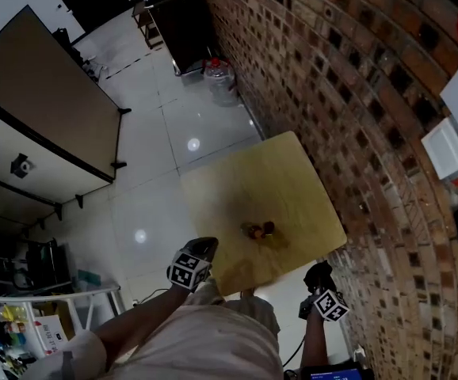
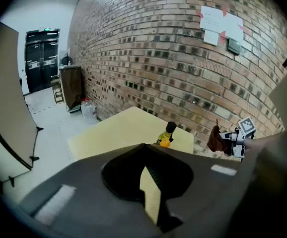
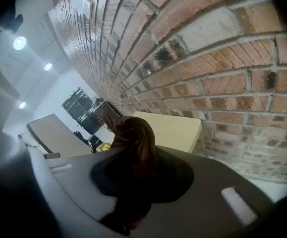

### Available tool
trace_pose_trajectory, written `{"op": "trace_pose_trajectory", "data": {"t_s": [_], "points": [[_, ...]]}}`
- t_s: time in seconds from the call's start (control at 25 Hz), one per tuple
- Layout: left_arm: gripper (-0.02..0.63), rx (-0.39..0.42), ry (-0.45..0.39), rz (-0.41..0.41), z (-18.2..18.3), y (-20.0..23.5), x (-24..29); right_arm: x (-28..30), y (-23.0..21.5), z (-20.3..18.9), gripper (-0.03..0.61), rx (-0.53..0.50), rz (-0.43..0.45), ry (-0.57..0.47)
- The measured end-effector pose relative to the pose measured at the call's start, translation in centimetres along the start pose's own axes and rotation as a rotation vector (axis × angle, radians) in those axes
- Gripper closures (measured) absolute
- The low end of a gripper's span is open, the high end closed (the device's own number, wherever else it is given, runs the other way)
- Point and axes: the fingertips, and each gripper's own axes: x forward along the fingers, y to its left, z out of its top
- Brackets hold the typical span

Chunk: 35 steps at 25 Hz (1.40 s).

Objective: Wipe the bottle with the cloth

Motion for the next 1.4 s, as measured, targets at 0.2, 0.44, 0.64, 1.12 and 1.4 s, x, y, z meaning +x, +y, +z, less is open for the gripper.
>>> {"op": "trace_pose_trajectory", "data": {"t_s": [0.2,0.44,0.64,1.12,1.4], "points": [[0.595,-0.065,-0.069,-0.055,0.6,1.1,-2.1,-1.2,5.9,4.1,0.502,-0.013,0.057,-0.127],[0.595,-0.095,-0.181,-0.145,0.6,2.1,-6.9,-3.8,15.7,5.7,0.500,-0.143,0.136,-0.211],[0.595,-0.076,-0.184,-0.203,-3.3,3.1,-11.7,-7.4,24.5,3.2,0.500,-0.264,0.226,-0.239],[0.594,-0.072,-0.121,-0.261,-11.9,3.0,-18.6,-17.6,31.5,-5.7,0.499,-0.362,0.289,-0.264],[0.594,0.005,-0.119,-0.301,-14.4,-1.3,-20.3,-20.9,28.8,-9.0,0.499,-0.350,0.217,-0.243]]}}
